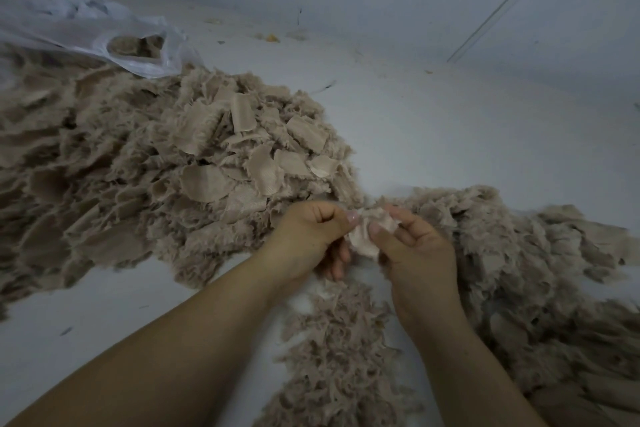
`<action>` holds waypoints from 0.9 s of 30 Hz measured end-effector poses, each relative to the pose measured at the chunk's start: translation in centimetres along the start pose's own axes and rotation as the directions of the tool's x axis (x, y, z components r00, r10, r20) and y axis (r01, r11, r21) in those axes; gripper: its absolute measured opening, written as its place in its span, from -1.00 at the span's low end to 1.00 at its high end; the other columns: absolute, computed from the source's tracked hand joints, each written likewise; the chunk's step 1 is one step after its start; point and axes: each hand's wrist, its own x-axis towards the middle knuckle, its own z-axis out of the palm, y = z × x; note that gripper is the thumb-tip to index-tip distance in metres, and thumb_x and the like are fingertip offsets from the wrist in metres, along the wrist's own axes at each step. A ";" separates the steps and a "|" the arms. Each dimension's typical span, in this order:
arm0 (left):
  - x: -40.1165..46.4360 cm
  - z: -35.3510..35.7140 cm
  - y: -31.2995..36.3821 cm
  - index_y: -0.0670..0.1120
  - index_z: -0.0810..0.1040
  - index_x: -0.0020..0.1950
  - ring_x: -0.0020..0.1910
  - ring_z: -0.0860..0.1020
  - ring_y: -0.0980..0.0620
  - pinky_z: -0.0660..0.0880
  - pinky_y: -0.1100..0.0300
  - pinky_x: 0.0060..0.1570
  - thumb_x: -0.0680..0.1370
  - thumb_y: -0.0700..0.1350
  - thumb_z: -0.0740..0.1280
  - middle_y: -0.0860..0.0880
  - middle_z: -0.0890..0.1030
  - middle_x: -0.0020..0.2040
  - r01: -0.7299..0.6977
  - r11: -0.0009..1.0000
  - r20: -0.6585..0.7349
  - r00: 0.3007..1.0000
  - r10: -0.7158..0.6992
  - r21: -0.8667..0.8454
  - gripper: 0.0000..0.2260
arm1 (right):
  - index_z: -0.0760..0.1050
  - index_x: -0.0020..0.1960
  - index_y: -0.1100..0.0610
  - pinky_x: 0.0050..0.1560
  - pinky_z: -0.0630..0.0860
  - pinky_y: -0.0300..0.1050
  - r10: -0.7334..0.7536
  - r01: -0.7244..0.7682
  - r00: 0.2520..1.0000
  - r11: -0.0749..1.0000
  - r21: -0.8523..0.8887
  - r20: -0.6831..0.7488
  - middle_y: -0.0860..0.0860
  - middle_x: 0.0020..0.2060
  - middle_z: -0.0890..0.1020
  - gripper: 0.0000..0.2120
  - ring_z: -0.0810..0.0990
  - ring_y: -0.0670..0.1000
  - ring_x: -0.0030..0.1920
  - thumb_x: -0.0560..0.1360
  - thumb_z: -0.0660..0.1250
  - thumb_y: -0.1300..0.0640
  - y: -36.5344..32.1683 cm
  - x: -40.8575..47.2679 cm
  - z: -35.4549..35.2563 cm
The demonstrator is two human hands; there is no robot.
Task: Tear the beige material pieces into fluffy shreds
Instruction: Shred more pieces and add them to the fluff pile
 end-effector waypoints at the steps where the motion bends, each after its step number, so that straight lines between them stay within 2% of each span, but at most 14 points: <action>1: 0.0 -0.1 -0.1 -0.14 0.56 -0.29 -0.61 0.39 -0.05 0.35 0.24 -0.55 0.58 -0.05 0.33 -0.14 0.49 -0.49 -0.006 1.000 0.001 1.000 0.006 -0.029 -0.73 | 0.58 0.14 0.18 -0.27 0.61 -0.16 -0.011 0.011 1.000 1.000 -0.003 -0.016 0.12 -0.13 0.75 -0.77 0.72 0.05 -0.19 0.51 0.43 0.33 0.0 0.0 -0.1; 3: -0.1 -0.6 -0.2 -0.16 0.54 -0.29 -0.64 0.31 -0.01 0.26 0.27 -0.56 0.53 -0.02 0.36 -0.12 0.42 -0.53 -0.004 0.996 0.034 0.999 0.007 -0.091 -0.73 | 0.58 0.11 0.14 -0.35 0.56 -0.25 0.002 0.000 0.998 0.999 0.045 -0.055 0.09 -0.15 0.75 -0.78 0.71 -0.04 -0.26 0.51 0.42 0.35 0.1 0.0 -0.2; 5: -0.2 -1.7 0.1 -0.19 0.53 -0.30 -0.67 0.27 0.03 0.20 0.30 -0.57 0.53 -0.08 0.39 -0.10 0.38 -0.57 0.031 0.989 0.166 0.986 -0.007 -0.144 -0.74 | 0.58 0.08 0.12 -0.37 0.57 -0.25 0.030 -0.021 0.996 0.994 0.112 -0.081 0.09 -0.13 0.75 -0.78 0.72 -0.03 -0.24 0.51 0.41 0.36 0.0 0.1 -0.5; 8: -0.6 -2.9 1.2 -0.18 0.58 -0.27 -0.65 0.34 0.06 0.24 0.30 -0.56 0.48 -0.14 0.42 -0.09 0.45 -0.53 0.090 0.994 0.478 0.877 -0.053 -0.055 -0.84 | 0.58 0.07 0.12 -0.35 0.62 -0.15 0.039 -0.033 0.997 0.996 0.088 -0.067 0.06 -0.16 0.75 -0.79 0.73 -0.02 -0.23 0.49 0.44 0.34 -0.1 0.1 -0.4; 9: -0.7 -2.7 1.5 -0.16 0.58 -0.24 -0.64 0.35 0.07 0.25 0.29 -0.55 0.46 -0.14 0.44 -0.08 0.47 -0.52 0.072 0.997 0.516 0.854 -0.067 0.011 -0.87 | 0.58 0.07 0.12 -0.27 0.67 -0.07 0.039 -0.035 0.997 0.997 0.070 -0.060 0.06 -0.16 0.75 -0.78 0.73 0.01 -0.20 0.48 0.45 0.34 -0.1 0.1 -0.3; 11: -0.7 -1.7 1.6 -0.15 0.50 -0.17 -0.64 0.32 0.05 0.24 0.28 -0.55 0.44 -0.06 0.50 -0.06 0.43 -0.52 0.063 0.990 0.399 0.910 -0.110 0.128 -0.77 | 0.59 0.08 0.14 -0.15 0.68 -0.02 0.030 -0.029 0.998 0.999 0.033 -0.051 0.08 -0.14 0.75 -0.77 0.73 0.06 -0.14 0.46 0.47 0.32 -0.1 0.0 -0.2; 13: -0.5 -0.5 1.1 -0.16 0.39 -0.05 -0.64 0.29 0.01 0.24 0.24 -0.54 0.44 0.07 0.51 -0.09 0.43 -0.48 0.109 0.983 0.134 0.982 -0.129 0.148 -0.60 | 0.61 0.09 0.20 -0.18 0.67 -0.04 0.012 -0.011 0.999 1.000 0.017 -0.039 0.12 -0.12 0.75 -0.76 0.73 0.10 -0.12 0.43 0.49 0.22 -0.2 -0.2 0.0; 15: -0.5 0.3 0.7 -0.16 0.36 0.01 -0.64 0.29 -0.01 0.26 0.26 -0.57 0.51 0.05 0.42 -0.10 0.44 -0.46 0.100 0.984 0.009 0.995 -0.102 0.146 -0.64 | 0.66 0.03 0.25 -0.13 0.69 0.09 -0.018 0.018 1.000 1.000 -0.009 -0.017 0.18 -0.12 0.74 -0.75 0.72 0.22 -0.08 0.43 0.46 0.11 -0.2 -0.3 0.0; 17: -0.7 0.3 0.8 -0.15 0.38 -0.15 -0.68 0.25 0.01 0.21 0.30 -0.59 0.61 -0.04 0.31 -0.11 0.40 -0.52 0.064 0.975 0.062 0.995 -0.078 0.214 -0.76 | 0.69 0.01 0.25 -0.06 0.67 0.20 -0.053 0.052 0.998 0.997 -0.062 -0.020 0.20 -0.14 0.73 -0.79 0.71 0.27 -0.07 0.54 0.39 0.11 -0.2 -0.4 0.0; 19: -0.9 -0.2 1.1 -0.11 0.36 -0.31 -0.70 0.20 0.02 0.15 0.32 -0.61 0.64 -0.10 0.27 -0.11 0.33 -0.55 0.070 0.975 0.164 0.981 -0.106 0.212 -0.67 | 0.71 0.01 0.20 -0.12 0.66 0.12 -0.088 0.082 0.995 0.990 -0.113 -0.053 0.12 -0.22 0.73 -0.78 0.72 0.16 -0.17 0.61 0.32 0.12 0.0 -0.4 0.0; 22: -1.0 -0.8 1.4 -0.12 0.40 -0.34 -0.71 0.20 0.05 0.13 0.34 -0.63 0.60 -0.13 0.29 -0.08 0.31 -0.57 0.096 0.993 0.238 0.965 -0.111 0.072 -0.69 | 0.71 -0.04 0.15 -0.23 0.65 -0.03 -0.092 0.085 0.992 0.994 -0.072 -0.092 0.10 -0.24 0.74 -0.76 0.71 0.06 -0.23 0.64 0.27 0.14 0.0 -0.6 0.2; 24: -0.6 -0.9 2.1 -0.09 0.52 -0.31 -0.69 0.30 0.05 0.23 0.33 -0.61 0.56 -0.14 0.29 -0.07 0.38 -0.55 0.016 0.980 0.106 0.994 0.005 -0.200 -0.77 | 0.66 -0.02 0.19 -0.22 0.63 -0.17 -0.038 0.046 0.992 0.997 0.065 -0.120 0.10 -0.19 0.75 -0.75 0.73 0.05 -0.17 0.67 0.22 0.16 -0.2 -0.5 0.1; 25: -0.1 -1.0 2.7 -0.06 0.58 -0.24 -0.62 0.42 0.04 0.34 0.29 -0.58 0.56 -0.16 0.27 -0.09 0.49 -0.47 -0.081 0.941 -0.009 0.997 0.083 -0.329 -0.81 | 0.63 -0.01 0.20 -0.21 0.62 -0.22 -0.007 0.025 0.992 0.990 0.136 -0.129 0.10 -0.16 0.75 -0.74 0.74 0.03 -0.14 0.68 0.19 0.14 -0.2 -0.3 0.0; 27: 1.0 -1.2 3.8 -0.07 0.55 0.10 -0.24 0.66 -0.01 0.57 0.14 -0.31 0.59 -0.24 0.25 -0.13 0.66 -0.06 -0.255 0.848 -0.157 0.966 0.205 -0.465 -0.85 | 0.60 -0.01 0.21 -0.24 0.60 -0.27 0.028 0.008 0.987 0.975 0.222 -0.159 0.05 -0.21 0.75 -0.71 0.73 -0.03 -0.19 0.69 0.15 0.11 -0.3 -0.1 0.0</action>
